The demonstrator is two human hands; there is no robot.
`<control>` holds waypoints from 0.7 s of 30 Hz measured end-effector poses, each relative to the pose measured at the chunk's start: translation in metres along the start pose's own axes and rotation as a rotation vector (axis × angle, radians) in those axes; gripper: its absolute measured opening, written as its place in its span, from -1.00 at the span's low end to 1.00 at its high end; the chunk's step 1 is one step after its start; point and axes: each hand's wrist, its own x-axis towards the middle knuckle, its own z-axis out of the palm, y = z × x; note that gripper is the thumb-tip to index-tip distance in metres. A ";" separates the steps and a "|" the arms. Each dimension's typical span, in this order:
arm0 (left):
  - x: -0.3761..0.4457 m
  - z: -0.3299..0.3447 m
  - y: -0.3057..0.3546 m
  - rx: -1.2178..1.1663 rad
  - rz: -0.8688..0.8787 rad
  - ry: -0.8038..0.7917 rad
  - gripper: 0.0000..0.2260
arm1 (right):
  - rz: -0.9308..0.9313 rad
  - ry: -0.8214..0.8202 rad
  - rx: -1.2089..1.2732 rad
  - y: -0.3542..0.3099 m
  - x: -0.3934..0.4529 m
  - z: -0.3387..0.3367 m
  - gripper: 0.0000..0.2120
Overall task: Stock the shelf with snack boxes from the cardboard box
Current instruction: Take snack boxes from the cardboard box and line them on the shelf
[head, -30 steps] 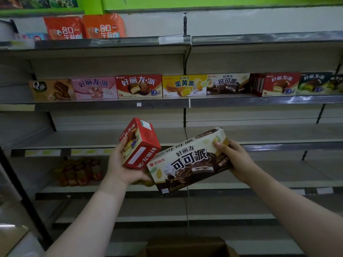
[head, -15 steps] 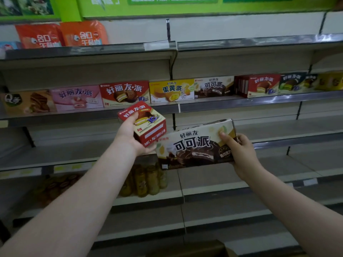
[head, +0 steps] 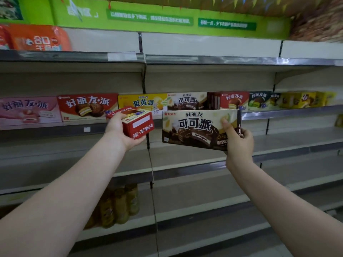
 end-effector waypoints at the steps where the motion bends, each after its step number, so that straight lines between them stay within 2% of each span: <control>1: 0.007 0.005 -0.003 -0.006 0.018 0.000 -0.69 | 0.000 0.007 0.041 -0.001 0.014 -0.001 -0.49; 3: 0.020 0.022 -0.012 -0.005 0.054 0.009 -0.70 | 0.015 0.021 0.109 -0.004 0.047 -0.002 -0.53; 6: 0.042 0.057 -0.032 0.013 0.109 0.037 -0.74 | 0.015 -0.053 0.133 -0.015 0.102 0.003 -0.27; 8: 0.050 0.077 -0.040 0.058 0.132 0.051 -0.75 | -0.020 -0.085 0.107 -0.022 0.128 0.010 -0.18; 15: 0.084 0.129 -0.066 0.066 0.207 0.185 -0.82 | 0.030 -0.197 -0.029 -0.021 0.231 0.039 -0.28; 21: 0.099 0.135 -0.063 0.075 0.246 0.204 -0.80 | 0.104 -0.222 -0.106 0.004 0.274 0.066 -0.17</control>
